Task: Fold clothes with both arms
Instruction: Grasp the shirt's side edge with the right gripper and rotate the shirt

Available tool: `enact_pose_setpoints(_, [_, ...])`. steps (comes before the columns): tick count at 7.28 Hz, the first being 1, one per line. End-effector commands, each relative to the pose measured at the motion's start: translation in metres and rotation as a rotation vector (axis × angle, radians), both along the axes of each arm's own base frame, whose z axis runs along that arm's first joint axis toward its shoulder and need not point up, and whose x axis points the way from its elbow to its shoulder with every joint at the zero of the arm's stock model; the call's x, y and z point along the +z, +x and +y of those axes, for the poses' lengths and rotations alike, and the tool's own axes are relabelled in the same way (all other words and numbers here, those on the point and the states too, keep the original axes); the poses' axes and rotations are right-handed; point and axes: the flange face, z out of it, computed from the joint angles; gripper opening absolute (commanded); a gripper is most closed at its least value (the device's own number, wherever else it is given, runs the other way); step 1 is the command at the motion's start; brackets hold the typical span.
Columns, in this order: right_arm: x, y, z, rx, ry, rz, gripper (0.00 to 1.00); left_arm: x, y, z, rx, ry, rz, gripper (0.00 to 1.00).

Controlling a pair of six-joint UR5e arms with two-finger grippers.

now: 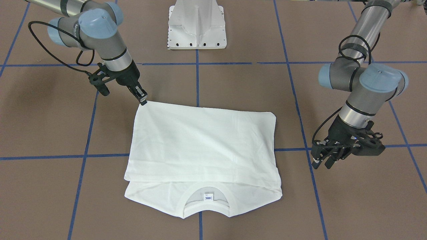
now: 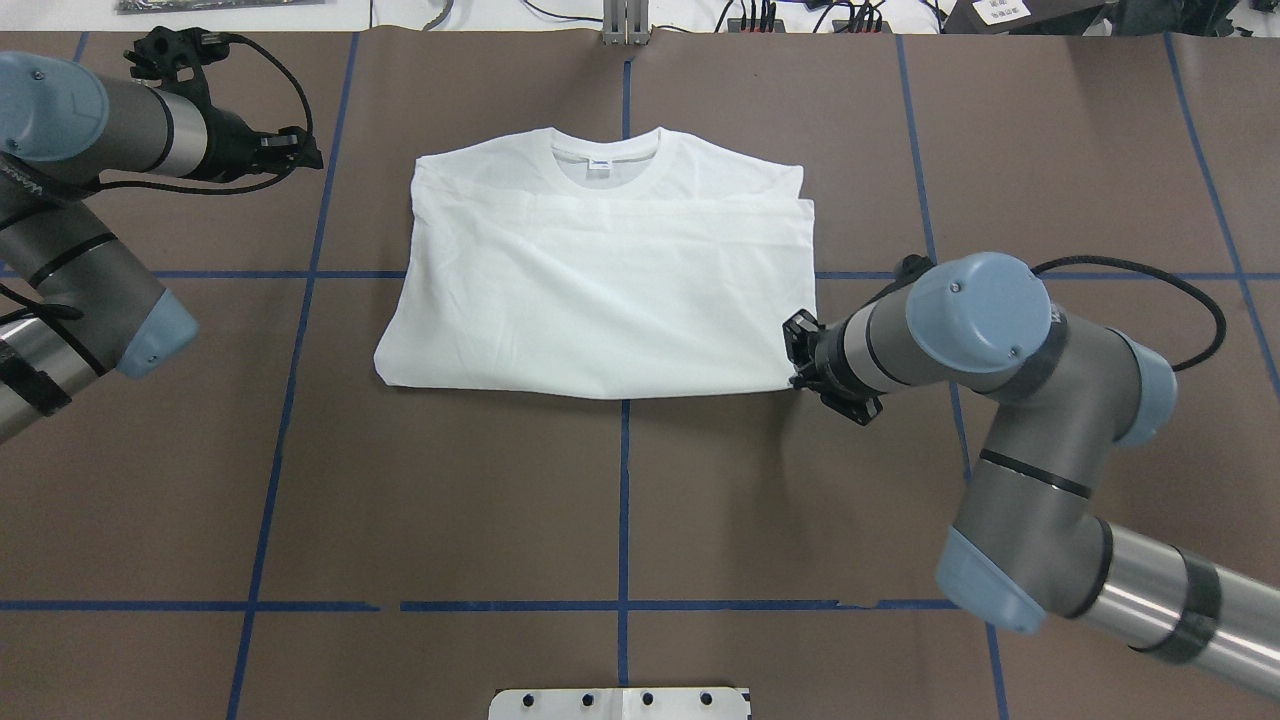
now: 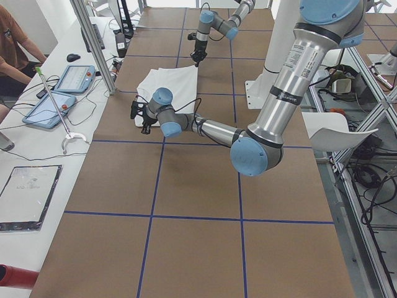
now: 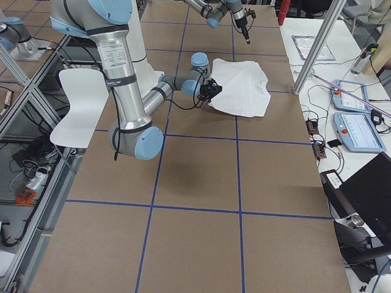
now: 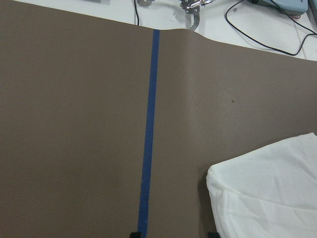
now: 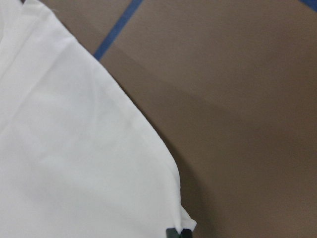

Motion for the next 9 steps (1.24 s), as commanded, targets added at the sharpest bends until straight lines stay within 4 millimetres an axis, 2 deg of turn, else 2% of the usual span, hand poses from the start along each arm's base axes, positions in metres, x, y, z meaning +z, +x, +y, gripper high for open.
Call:
enact_pose_setpoints(1, [-0.027,0.029,0.135,-0.249,-0.062,0.03,0.0,-0.038,-0.009,0.034,0.123,-0.006,0.117,0.54])
enact_pose_setpoints(2, [-0.033,0.021,0.18,-0.355,-0.172,0.049,0.0,-0.06,-0.017,0.059,0.162,-0.066,0.208,0.54])
enact_pose_setpoints(3, [-0.03,0.006,0.221,-0.404,-0.239,0.081,0.06,-0.088,-0.017,0.079,0.191,-0.173,0.313,0.55])
enact_pose_setpoints(4, [-0.02,-0.002,0.252,-0.438,-0.258,0.116,0.99,-0.117,0.003,0.108,0.211,-0.261,0.392,0.58])
enact_pose_setpoints(5, [-0.018,0.0,0.25,-0.429,-0.258,0.119,1.0,-0.126,0.031,0.135,0.245,-0.331,0.421,0.62])
enact_pose_setpoints(6, [-0.025,0.009,0.236,-0.397,-0.256,0.099,1.0,-0.129,0.069,0.168,0.311,-0.382,0.423,0.69])
enact_pose_setpoints(7, [-0.044,0.039,0.199,-0.31,-0.245,0.042,1.0,-0.125,0.095,0.191,0.334,-0.414,0.414,0.73])
enact_pose_setpoints(8, [-0.057,0.072,0.146,-0.187,-0.246,-0.008,1.0,-0.107,0.126,0.22,0.339,-0.456,0.383,0.74])
enact_pose_setpoints(9, [-0.053,0.086,0.112,-0.109,-0.234,-0.01,1.0,-0.097,0.145,0.236,0.332,-0.46,0.361,0.74])
